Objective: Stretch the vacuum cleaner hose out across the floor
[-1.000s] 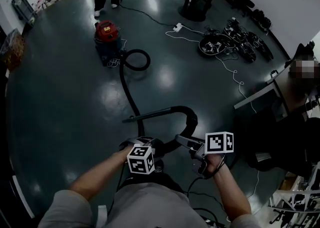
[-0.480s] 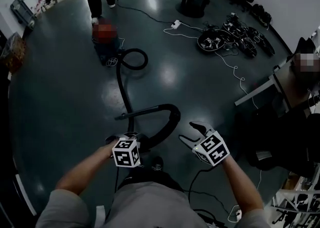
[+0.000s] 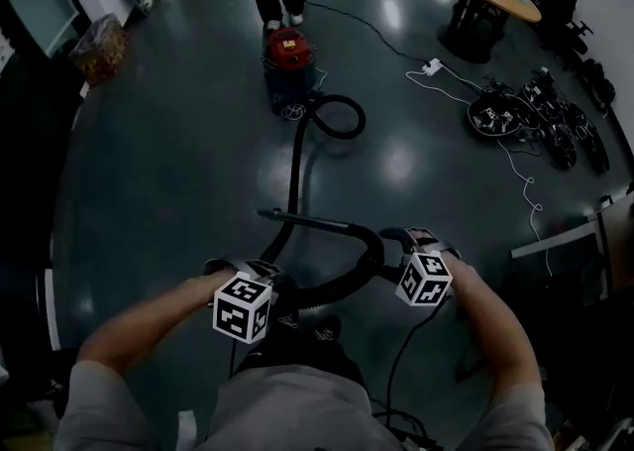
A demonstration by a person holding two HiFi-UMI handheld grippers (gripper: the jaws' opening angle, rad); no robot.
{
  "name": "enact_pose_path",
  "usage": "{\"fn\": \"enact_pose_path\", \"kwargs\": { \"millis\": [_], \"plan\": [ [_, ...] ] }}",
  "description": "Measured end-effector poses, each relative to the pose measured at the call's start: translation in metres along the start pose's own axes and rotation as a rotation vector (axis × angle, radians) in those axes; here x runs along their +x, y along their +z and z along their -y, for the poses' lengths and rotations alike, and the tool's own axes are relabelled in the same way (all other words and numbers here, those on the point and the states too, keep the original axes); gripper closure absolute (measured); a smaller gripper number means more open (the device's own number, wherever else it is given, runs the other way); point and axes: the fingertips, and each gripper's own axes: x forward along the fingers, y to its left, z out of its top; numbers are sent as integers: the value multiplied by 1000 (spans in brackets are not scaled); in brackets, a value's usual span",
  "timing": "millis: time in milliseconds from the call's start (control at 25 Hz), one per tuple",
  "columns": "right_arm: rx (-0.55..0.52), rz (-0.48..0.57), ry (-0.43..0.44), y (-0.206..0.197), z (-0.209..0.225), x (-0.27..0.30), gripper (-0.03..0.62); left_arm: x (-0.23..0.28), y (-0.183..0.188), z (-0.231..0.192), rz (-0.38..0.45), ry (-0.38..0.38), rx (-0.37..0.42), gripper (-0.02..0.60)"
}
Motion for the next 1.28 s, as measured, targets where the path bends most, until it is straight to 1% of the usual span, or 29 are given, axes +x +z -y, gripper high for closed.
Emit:
{"fn": "enact_pose_path", "kwargs": {
  "millis": [80, 200, 280, 320, 360, 480, 560, 680, 800, 880, 960, 1080, 1200, 1280],
  "plan": [
    [-111, 24, 42, 9, -7, 21, 282, -8, -6, 3, -12, 8, -2, 443],
    [-210, 79, 80, 40, -16, 39, 283, -23, -10, 8, -21, 28, -10, 443],
    [-263, 83, 91, 52, -20, 42, 288, -32, -16, 11, -25, 47, -39, 443],
    [-280, 77, 84, 55, -20, 42, 345, -35, -19, 11, -23, 57, -59, 443],
    [-291, 68, 76, 58, -21, 40, 439, -37, -23, 12, -19, 69, -77, 443],
    [-273, 35, 63, 65, -27, 33, 450, -42, -33, 13, 4, 105, -110, 443],
    [-225, 18, 44, 72, -34, 24, 451, -45, -41, 18, 13, 123, -113, 443],
    [-132, 12, -12, 97, -40, 11, 454, -49, -62, 24, 16, 149, -111, 443],
    [-77, -29, -95, 127, -48, -8, 454, -56, -82, 28, 43, 175, -86, 443],
    [-43, -69, -160, 143, -57, -22, 455, -63, -87, 33, 81, 203, -76, 442],
    [18, -105, -218, 153, -72, -36, 456, -66, -87, 36, 110, 231, -68, 442],
    [160, -142, -287, 162, -97, -54, 455, -65, -94, 30, 129, 295, -82, 442],
    [326, -163, -355, 168, -112, -62, 457, -69, -111, 11, 142, 394, -130, 442],
    [438, -163, -382, 169, -121, -63, 459, -68, -119, -1, 135, 450, -148, 440]
  ]
}}
